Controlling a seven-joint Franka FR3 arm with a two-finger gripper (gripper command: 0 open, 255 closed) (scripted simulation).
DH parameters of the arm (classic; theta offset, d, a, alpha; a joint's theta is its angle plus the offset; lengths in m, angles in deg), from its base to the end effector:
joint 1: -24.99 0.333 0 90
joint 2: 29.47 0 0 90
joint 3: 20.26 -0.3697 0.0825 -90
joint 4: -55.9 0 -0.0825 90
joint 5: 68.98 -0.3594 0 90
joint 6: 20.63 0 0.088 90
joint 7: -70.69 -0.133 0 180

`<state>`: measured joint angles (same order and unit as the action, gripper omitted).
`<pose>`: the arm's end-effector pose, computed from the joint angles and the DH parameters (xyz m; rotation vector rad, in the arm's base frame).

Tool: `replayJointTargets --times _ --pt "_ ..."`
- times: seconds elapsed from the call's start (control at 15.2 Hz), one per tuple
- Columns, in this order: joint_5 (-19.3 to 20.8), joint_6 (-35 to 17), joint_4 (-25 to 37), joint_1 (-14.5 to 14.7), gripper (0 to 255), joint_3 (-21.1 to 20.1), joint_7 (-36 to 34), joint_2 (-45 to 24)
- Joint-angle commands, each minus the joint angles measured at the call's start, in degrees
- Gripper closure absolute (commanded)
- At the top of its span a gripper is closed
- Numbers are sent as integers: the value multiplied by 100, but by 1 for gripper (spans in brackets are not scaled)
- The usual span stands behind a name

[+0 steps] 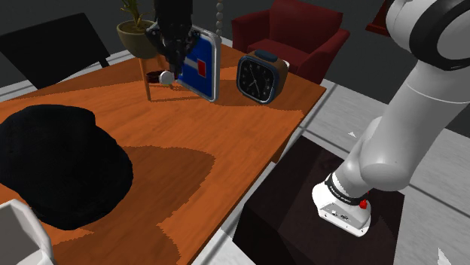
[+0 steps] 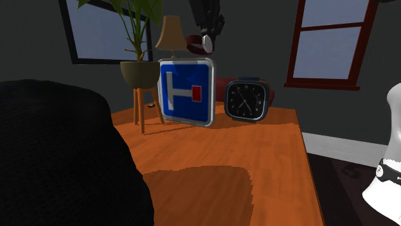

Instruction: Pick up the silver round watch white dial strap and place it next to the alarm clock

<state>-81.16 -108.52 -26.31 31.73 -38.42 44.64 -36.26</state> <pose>0.5077 0.2531 0.6517 -2.9169 0.0226 0.1746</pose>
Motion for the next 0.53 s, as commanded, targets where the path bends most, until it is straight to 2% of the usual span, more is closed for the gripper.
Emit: replayJointTargets --times 0.0,0.46 --pt "-52 36 -168 -168 255 119 290 141" --pt "-110 255 -463 -709 255 574 1255 433"
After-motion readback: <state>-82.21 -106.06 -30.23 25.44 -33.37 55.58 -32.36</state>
